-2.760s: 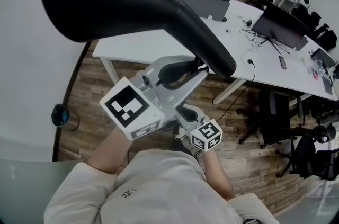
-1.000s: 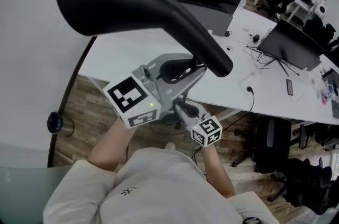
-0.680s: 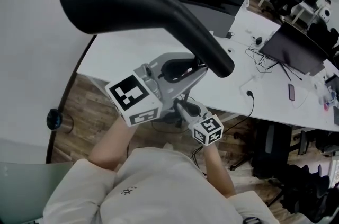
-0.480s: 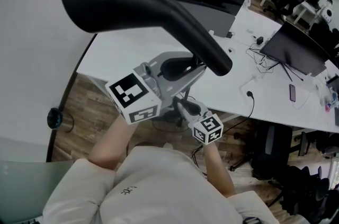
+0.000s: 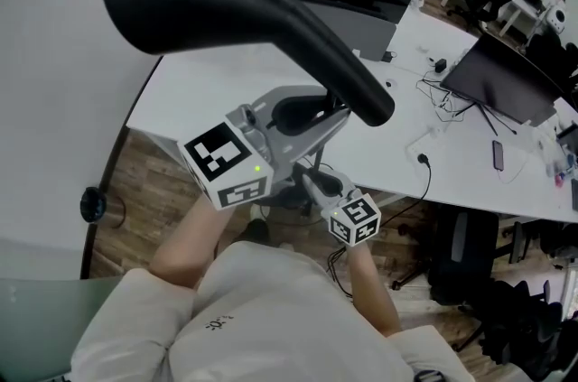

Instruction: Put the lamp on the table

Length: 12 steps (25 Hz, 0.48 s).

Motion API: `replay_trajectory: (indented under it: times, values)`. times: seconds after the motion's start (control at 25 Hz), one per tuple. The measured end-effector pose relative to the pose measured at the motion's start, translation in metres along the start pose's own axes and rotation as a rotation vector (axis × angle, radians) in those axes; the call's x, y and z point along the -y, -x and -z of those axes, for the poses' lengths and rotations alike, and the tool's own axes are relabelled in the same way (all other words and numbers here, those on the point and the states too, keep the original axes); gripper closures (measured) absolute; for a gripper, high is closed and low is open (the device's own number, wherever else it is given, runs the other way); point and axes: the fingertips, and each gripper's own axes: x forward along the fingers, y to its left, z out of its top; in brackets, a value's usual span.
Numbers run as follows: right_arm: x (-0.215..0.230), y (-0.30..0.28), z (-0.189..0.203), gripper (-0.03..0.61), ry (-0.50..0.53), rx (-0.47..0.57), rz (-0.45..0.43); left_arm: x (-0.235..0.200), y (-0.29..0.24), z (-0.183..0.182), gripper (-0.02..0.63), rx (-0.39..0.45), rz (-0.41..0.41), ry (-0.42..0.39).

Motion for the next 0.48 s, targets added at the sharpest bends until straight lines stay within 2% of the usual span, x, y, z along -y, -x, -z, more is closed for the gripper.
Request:
replay_trajectory:
  times: [0.48]
  values:
    - [0.02,-0.017,-0.001,0.522,-0.007,-0.01,0.021,-0.028,-0.007,0.007,0.574,0.006,0.021,0.018]
